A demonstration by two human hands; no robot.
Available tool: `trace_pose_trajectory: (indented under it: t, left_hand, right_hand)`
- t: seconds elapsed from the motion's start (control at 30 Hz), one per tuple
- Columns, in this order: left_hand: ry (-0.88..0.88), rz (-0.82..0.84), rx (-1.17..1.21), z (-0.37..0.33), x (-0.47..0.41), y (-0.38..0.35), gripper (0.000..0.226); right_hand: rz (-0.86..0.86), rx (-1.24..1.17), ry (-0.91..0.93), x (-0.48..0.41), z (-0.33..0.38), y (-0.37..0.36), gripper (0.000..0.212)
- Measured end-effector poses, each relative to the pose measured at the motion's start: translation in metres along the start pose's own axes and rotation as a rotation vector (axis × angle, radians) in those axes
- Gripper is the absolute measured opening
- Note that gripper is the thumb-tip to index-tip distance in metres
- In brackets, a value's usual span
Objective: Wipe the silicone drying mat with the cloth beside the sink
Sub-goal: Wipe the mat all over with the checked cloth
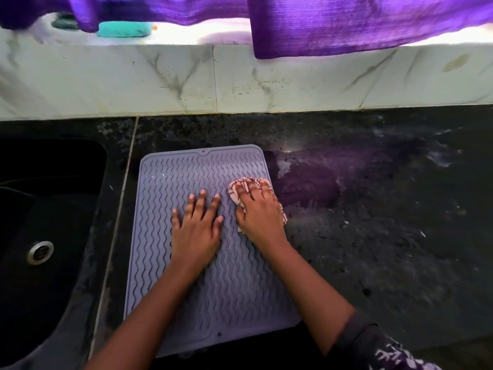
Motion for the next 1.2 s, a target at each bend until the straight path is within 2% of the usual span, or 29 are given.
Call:
trace_pose_trajectory:
  t: [0.2,0.4,0.57,0.67,0.77,0.87,1.1,1.2]
  left_hand:
    - [0.007,-0.021,-0.011,0.001,0.0,0.0,0.055]
    - [-0.006,-0.031,0.015,0.0,0.001,0.0,0.055]
    - [-0.012,-0.025,0.02,-0.001,0.002,0.001,0.055]
    - [-0.023,-0.026,0.021,-0.001,0.002,0.001,0.055]
    - [-0.023,-0.026,0.029,-0.001,0.002,0.0,0.055]
    - [-0.019,-0.036,0.02,0.0,0.002,-0.001,0.055]
    - [-0.029,-0.061,0.022,0.002,-0.001,-0.003,0.054]
    - [-0.036,-0.066,0.023,0.002,-0.001,-0.004,0.054]
  right_hand:
    - [0.035,0.006,0.02,0.068,0.001,-0.001,0.053]
    - [0.061,0.053,-0.015,0.066,0.007,0.0,0.051]
    - [0.132,0.09,-0.011,0.117,0.01,0.002,0.052]
    - [0.143,0.033,-0.02,0.103,0.0,0.01,0.044]
    - [0.067,-0.062,-0.078,0.057,-0.003,0.022,0.044]
    - [0.08,0.033,-0.065,0.034,0.008,0.013,0.046]
    - [0.122,0.05,-0.027,0.109,0.004,-0.003,0.053]
    - [0.108,0.038,-0.056,0.107,0.006,0.0,0.051]
Point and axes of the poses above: each hand's wrist, its own x-axis away from the middle knuckle, its own y-axis out of the back of the hand, z = x × y, the point moved 7 cm from there along -x, towards the middle knuckle, and after that the axes turned 15 degrees about x, right-handed, at the moved point
